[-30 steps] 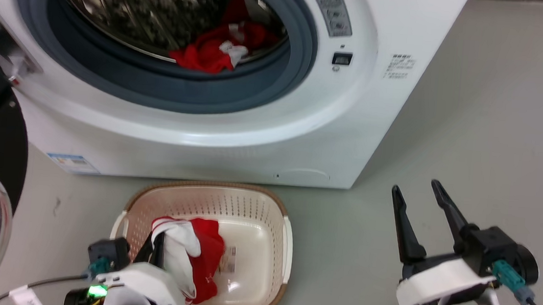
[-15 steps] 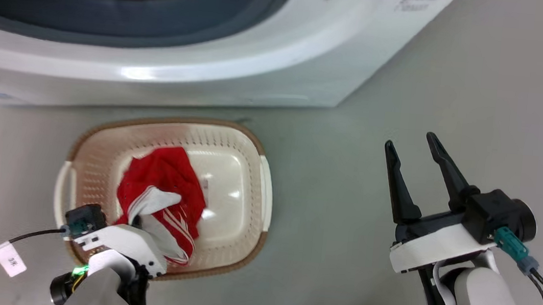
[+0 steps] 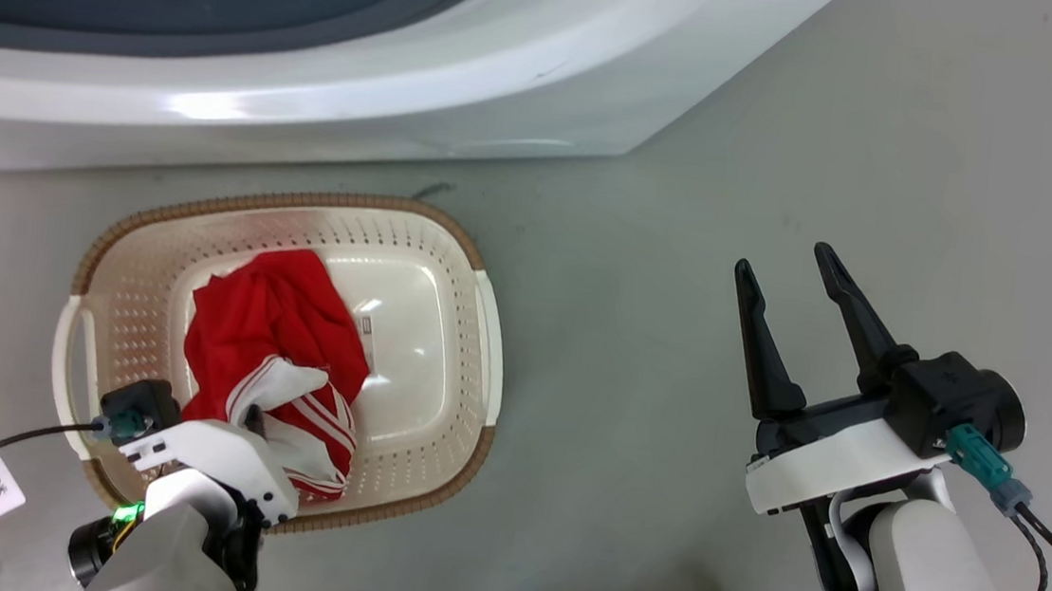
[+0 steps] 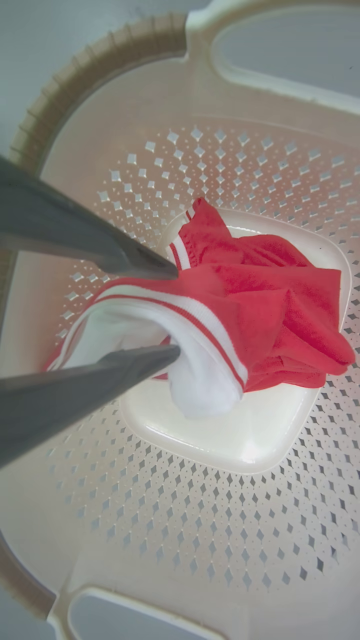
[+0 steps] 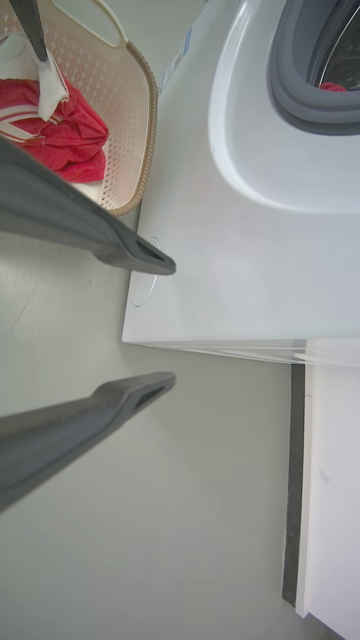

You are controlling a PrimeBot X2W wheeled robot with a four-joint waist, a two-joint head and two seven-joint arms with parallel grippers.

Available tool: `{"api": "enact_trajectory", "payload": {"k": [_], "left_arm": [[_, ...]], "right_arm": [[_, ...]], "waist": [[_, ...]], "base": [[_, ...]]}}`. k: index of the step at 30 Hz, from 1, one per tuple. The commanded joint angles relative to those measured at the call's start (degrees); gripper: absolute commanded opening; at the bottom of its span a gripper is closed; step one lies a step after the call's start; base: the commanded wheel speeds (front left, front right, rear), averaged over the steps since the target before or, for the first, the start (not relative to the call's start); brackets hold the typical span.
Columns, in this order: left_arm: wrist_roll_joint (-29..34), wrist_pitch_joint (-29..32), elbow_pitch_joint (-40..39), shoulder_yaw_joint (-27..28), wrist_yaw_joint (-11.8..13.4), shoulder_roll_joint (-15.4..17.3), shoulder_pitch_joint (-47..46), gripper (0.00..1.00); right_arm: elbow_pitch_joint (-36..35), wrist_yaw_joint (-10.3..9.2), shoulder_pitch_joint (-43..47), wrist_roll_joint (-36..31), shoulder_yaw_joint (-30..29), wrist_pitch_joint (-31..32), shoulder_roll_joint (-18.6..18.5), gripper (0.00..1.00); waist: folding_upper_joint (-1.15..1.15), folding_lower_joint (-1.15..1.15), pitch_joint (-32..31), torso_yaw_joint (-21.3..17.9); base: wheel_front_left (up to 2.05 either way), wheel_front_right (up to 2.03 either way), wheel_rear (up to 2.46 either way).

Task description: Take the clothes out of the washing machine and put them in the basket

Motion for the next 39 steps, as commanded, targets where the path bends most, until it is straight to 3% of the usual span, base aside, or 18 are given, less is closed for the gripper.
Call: {"api": "enact_trajectory", "payload": {"k": [1, 13, 30, 39], "left_arm": [[-0.20, -0.37, 0.19, -0.02, 0.00, 0.15, 0.70, 1.00], [2.65, -2.31, -1.12, -2.97, -2.15, -1.15, 8.48, 1.00], [11.97, -2.27, -31.96, 0.12, -0.82, -2.67, 20.58, 1.00], [16.80, -2.27, -40.54, 1.76, -1.84, -0.58, 15.14, 1.00]], "right_arm": [[0.62, -0.04, -0.74, 0.34, -0.05, -0.43, 0.08, 1.00], [3.07, -0.04, 4.74, -1.48, -1.81, 0.03, 0.06, 1.00], [-3.26, -0.04, 12.99, -4.74, -4.37, 4.80, 0.08, 1.00], [-8.09, -0.04, 16.17, -6.86, -4.72, 8.05, 0.07, 1.00]], "waist": [[0.00, -0.01, -2.21, 0.16], [0.00, -0.01, -17.92, 2.30], [0.00, -0.01, -29.79, 4.05], [0.00, -0.01, -32.10, 2.61]], "base": [[0.00, 0.00, 0.00], [0.00, 0.00, 0.00], [0.00, 0.00, 0.00], [0.00, 0.00, 0.00]]}}
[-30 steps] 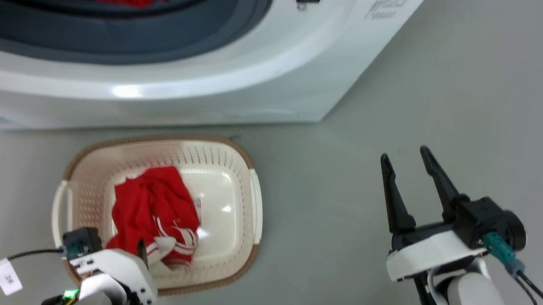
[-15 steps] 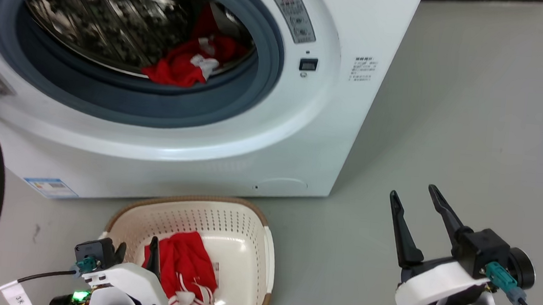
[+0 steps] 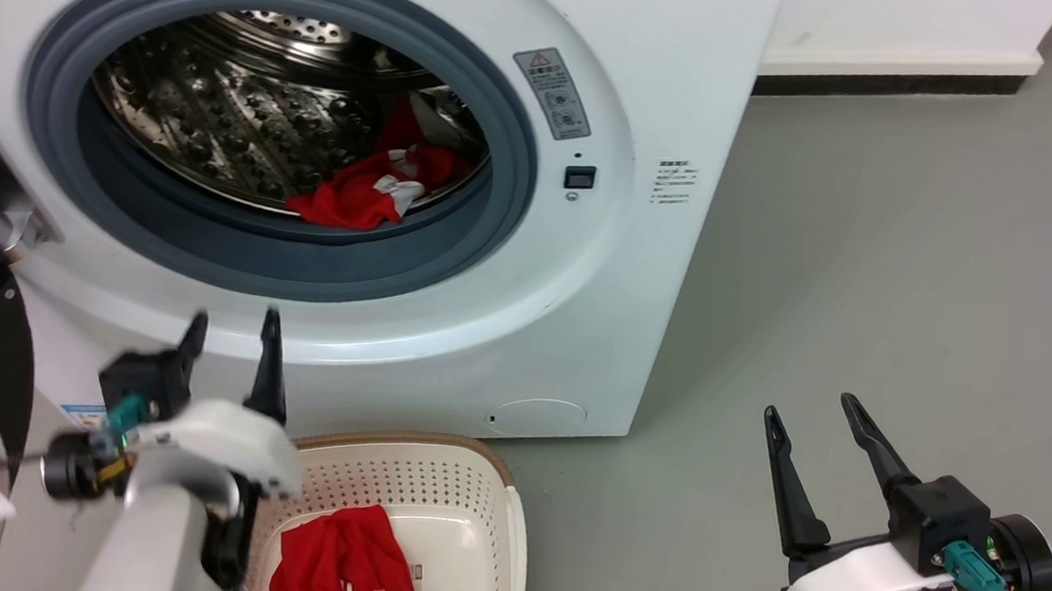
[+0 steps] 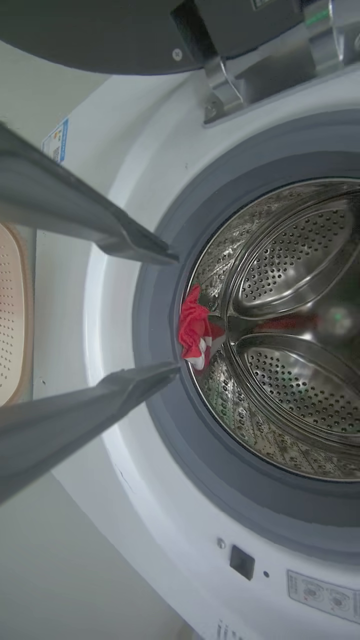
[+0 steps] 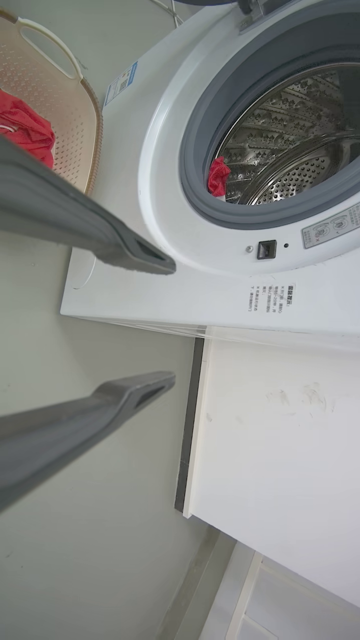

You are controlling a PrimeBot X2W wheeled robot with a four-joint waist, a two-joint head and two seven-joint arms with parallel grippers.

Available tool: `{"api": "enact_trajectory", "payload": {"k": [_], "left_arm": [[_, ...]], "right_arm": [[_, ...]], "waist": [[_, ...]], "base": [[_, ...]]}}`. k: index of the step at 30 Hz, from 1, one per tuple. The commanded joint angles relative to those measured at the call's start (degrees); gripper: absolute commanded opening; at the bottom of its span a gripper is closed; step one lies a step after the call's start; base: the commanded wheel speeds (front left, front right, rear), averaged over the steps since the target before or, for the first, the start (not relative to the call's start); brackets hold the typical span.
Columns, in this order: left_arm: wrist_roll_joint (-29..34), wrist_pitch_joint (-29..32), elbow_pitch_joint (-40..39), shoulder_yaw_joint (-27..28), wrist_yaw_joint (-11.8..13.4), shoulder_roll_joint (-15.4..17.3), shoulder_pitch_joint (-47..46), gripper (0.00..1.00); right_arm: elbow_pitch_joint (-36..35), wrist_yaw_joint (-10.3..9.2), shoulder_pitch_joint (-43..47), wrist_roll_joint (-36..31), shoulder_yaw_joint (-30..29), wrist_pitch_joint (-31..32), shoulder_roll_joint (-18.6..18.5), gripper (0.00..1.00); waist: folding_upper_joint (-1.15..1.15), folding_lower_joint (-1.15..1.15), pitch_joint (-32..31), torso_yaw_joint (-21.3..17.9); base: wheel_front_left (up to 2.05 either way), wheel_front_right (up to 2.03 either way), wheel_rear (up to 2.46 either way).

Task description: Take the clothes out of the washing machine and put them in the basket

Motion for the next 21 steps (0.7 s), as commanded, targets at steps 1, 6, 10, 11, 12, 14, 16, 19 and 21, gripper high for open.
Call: {"api": "enact_trajectory", "payload": {"k": [1, 6, 10, 11, 12, 14, 16, 19, 21], "left_arm": [[0.76, -0.14, 0.26, -0.07, -0.45, 0.92, -2.67, 1.00], [1.38, -0.10, 2.94, -0.45, -1.06, 2.89, -8.22, 1.00], [1.93, 1.22, 6.76, -1.13, -1.68, 4.94, -14.44, 1.00], [1.97, 1.94, 7.65, -1.12, -1.74, 5.59, -16.01, 1.00], [1.96, 2.52, 8.72, -1.14, -1.87, 6.13, -17.65, 1.00], [1.50, 3.61, 10.77, -0.79, -2.03, 7.33, -20.79, 1.00], [1.72, 4.66, 12.57, -0.92, -2.22, 8.76, -23.88, 1.00], [2.01, 7.00, 15.28, -1.15, -2.55, 10.88, -28.62, 1.00], [2.25, 8.74, 17.14, -1.43, -2.59, 12.28, -31.62, 1.00]], "right_arm": [[-0.88, -0.04, 0.68, -0.30, 0.10, 0.47, 0.06, 1.00], [-2.06, -0.04, -0.23, 0.16, 0.69, 0.69, 0.07, 1.00], [-2.41, -0.04, -1.18, 0.45, 1.15, 0.48, 0.07, 1.00], [-2.52, -0.04, -1.43, 0.62, 1.33, 0.39, 0.07, 1.00], [-2.51, -0.04, -1.78, 0.85, 1.34, 0.22, 0.07, 1.00], [-2.33, -0.04, -2.62, 1.27, 1.64, -0.25, 0.07, 1.00], [-1.88, -0.04, -3.43, 2.05, 2.02, -0.92, 0.07, 1.00], [-1.18, -0.04, -4.97, 3.31, 2.64, -2.12, 0.08, 1.00], [-0.49, -0.04, -6.19, 3.99, 3.20, -3.03, 0.09, 1.00]], "waist": [[0.00, 0.01, 0.20, -0.67], [0.00, 0.01, 1.94, -2.35], [0.00, 0.01, 4.90, -4.28], [0.00, 0.01, 5.96, -4.85], [0.00, 0.01, 6.89, -5.32], [0.00, 0.01, 9.04, -6.43], [0.00, 0.01, 11.34, -7.64], [0.00, 0.01, 14.81, -9.17], [0.00, 0.01, 16.90, -10.10]], "base": [[0.00, 0.00, 0.00], [0.00, 0.00, 0.00], [0.00, 0.00, 0.00], [0.00, 0.00, 0.00], [0.00, 0.00, 0.00], [0.00, 0.00, 0.00], [0.00, 0.00, 0.00], [0.00, 0.00, 0.00], [0.00, 0.00, 0.00]]}}
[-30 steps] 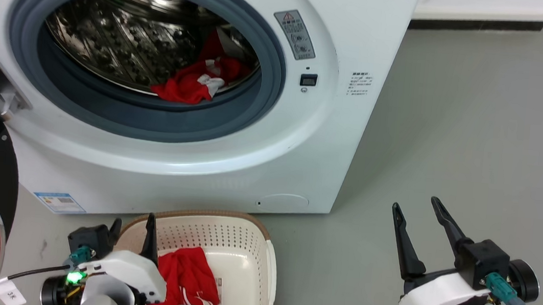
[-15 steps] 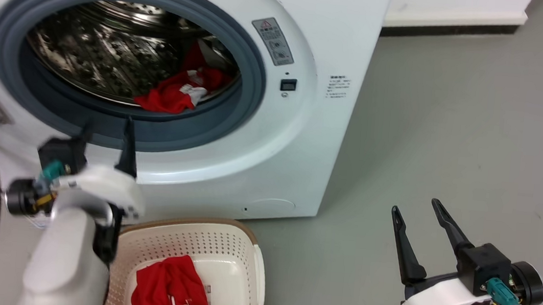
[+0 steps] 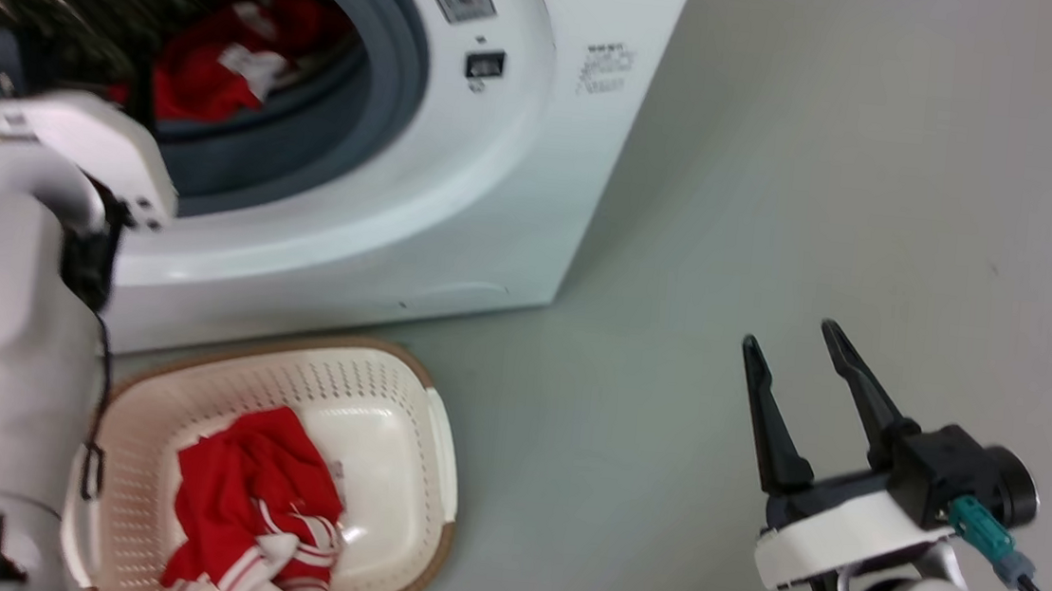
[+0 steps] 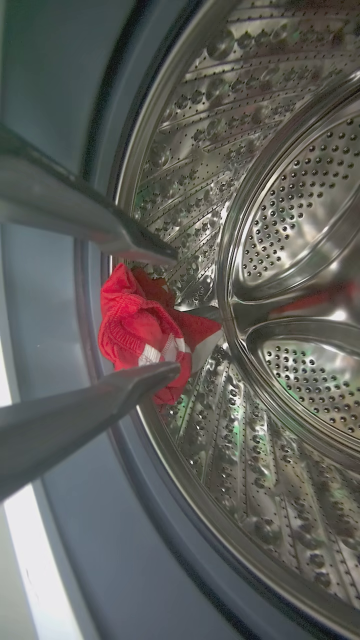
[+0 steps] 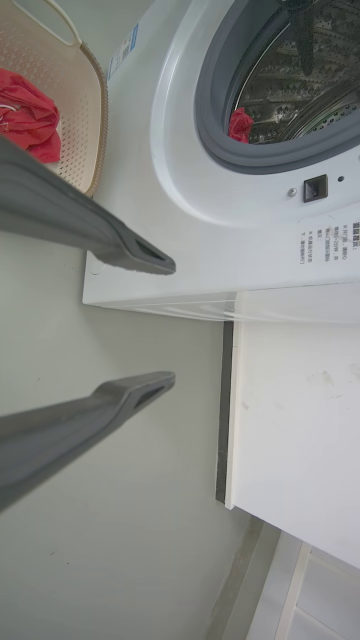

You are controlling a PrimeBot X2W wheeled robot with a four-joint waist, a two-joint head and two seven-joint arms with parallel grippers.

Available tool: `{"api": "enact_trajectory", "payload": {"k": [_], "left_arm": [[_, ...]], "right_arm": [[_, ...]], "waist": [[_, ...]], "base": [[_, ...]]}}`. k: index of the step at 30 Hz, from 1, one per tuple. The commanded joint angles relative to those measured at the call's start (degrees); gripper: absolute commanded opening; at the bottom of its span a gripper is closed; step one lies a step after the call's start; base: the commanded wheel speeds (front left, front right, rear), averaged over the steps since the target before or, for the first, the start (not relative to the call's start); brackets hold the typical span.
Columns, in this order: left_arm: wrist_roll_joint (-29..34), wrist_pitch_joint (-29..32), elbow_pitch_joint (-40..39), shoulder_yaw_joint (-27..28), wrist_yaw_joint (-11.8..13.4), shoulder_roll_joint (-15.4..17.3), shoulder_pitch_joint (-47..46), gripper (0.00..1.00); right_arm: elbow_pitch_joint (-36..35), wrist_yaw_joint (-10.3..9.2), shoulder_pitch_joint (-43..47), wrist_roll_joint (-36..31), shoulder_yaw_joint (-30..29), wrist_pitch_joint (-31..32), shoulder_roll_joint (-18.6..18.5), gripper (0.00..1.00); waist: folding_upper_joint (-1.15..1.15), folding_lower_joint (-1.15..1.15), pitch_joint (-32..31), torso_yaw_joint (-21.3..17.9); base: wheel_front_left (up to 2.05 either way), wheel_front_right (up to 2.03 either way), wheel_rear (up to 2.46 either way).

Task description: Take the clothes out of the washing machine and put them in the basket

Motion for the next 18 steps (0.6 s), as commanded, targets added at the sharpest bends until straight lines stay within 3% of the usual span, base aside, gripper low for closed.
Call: {"api": "enact_trajectory", "payload": {"k": [1, 9, 18], "left_arm": [[0.51, 1.23, 1.12, -0.32, -0.19, 1.02, -1.93, 1.00], [1.73, 11.43, 7.15, -2.94, -1.54, 5.62, -12.57, 1.00], [1.95, 24.82, 13.75, -5.64, -2.54, 7.97, -20.19, 1.00]], "right_arm": [[0.33, -0.02, -1.58, 0.56, 0.43, -0.75, 0.14, 1.00], [3.09, -0.03, -7.20, 4.39, 3.60, -4.16, 0.14, 1.00], [5.78, -0.03, -10.35, 6.89, 6.14, -5.77, 0.11, 1.00]], "waist": [[0.00, 0.00, 4.32, -2.83], [0.00, 0.00, 11.61, -6.05], [0.00, 0.00, 14.63, -7.24]], "base": [[0.00, 0.00, 0.00], [0.00, 0.00, 0.00], [0.00, 0.00, 0.00]]}}
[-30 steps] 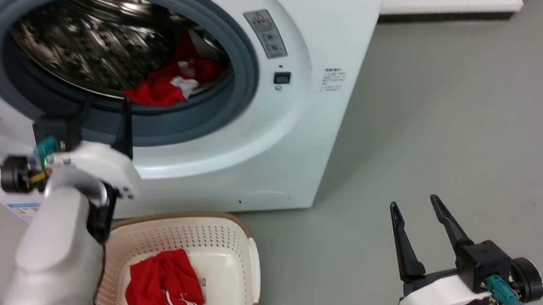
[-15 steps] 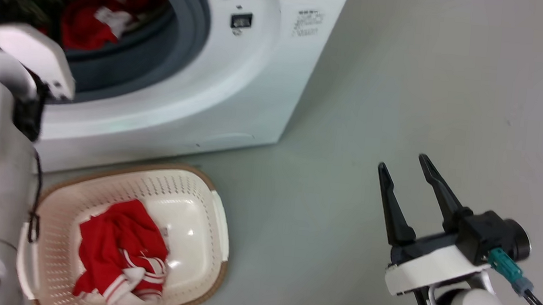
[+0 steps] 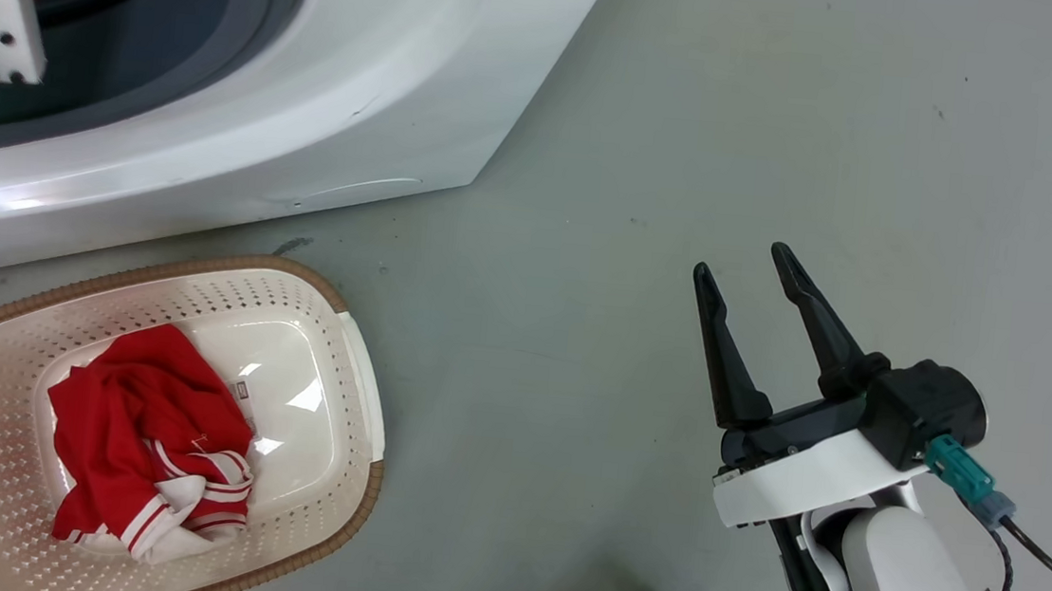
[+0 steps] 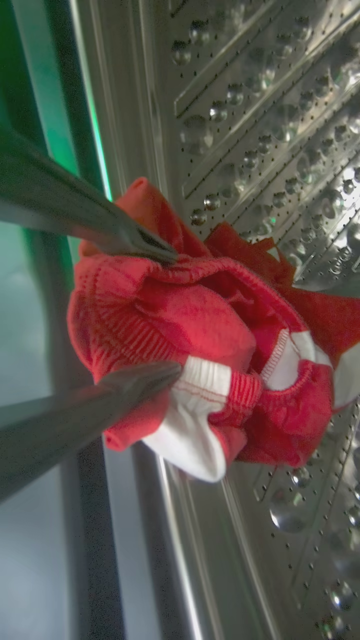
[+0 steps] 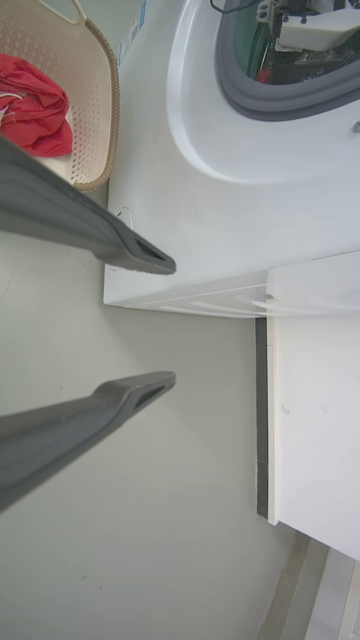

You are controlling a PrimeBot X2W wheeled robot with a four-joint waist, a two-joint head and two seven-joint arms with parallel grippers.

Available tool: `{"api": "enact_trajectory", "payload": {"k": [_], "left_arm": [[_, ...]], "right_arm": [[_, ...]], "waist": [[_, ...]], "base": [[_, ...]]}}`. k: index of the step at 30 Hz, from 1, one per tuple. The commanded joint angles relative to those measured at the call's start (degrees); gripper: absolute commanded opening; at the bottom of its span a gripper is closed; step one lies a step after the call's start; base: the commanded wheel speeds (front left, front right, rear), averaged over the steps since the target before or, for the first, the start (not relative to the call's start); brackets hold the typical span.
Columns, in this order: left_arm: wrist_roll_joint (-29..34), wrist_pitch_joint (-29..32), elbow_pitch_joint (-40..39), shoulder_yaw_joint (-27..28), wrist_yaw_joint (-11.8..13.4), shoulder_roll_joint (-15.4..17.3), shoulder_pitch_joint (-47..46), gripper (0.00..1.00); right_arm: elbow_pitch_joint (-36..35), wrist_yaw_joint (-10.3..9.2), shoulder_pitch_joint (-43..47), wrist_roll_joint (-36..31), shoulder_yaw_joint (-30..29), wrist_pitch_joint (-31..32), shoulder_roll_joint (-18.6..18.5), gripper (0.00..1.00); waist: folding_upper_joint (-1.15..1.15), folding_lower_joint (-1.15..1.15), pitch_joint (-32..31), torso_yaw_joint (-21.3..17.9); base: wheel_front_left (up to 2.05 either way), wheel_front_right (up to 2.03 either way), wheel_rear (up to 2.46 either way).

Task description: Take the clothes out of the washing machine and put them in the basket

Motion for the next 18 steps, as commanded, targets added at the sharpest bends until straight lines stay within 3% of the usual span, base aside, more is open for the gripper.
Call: {"api": "enact_trajectory", "payload": {"k": [1, 6, 7, 8, 9, 14, 18], "left_arm": [[0.18, 2.42, 1.50, -0.47, -0.27, 0.13, -0.32, 1.00], [-0.12, 9.45, 4.22, -1.89, -0.59, 0.43, -1.74, 1.00], [-0.01, 10.31, 4.43, -2.21, -0.63, 0.51, -1.89, 0.45], [-0.19, 10.74, 4.53, -2.32, -0.68, 0.56, -2.02, 0.27], [-0.60, 10.81, 4.55, -2.17, -0.70, 0.60, -2.15, 0.00], [-1.15, 6.89, 2.62, -1.83, 0.80, 0.55, -1.85, 0.00], [-1.42, -0.14, 0.39, -1.74, 2.10, 0.03, -0.30, 0.00]], "right_arm": [[0.33, -0.04, -0.88, 0.26, 0.31, -0.38, 0.09, 1.00], [0.96, -0.04, -1.50, 0.70, 0.84, -0.54, 0.08, 1.00], [1.04, -0.04, -1.60, 0.85, 0.88, -0.56, 0.09, 1.00], [1.09, -0.04, -1.70, 0.90, 0.85, -0.59, 0.09, 1.00], [1.14, -0.04, -1.76, 0.89, 0.76, -0.60, 0.08, 1.00], [1.19, -0.04, -1.52, 0.65, 0.36, -0.60, 0.09, 1.00], [1.42, -0.04, -0.86, -0.07, -0.10, -0.60, 0.08, 1.00]], "waist": [[0.00, -0.01, 0.32, -0.35], [0.00, -0.01, 0.22, -0.56], [0.00, -0.01, 0.18, -0.57], [0.00, -0.01, 0.17, -0.57], [0.00, -0.01, 0.13, -0.56], [0.00, -0.01, -0.79, -0.20], [0.00, -0.01, -2.85, 0.60]], "base": [[0.00, 0.00, 0.00], [0.00, 0.00, 0.00], [0.00, 0.00, 0.00], [0.00, 0.00, 0.00], [0.00, 0.00, 0.00], [0.00, 0.00, 0.00], [0.00, 0.00, 0.00]]}}
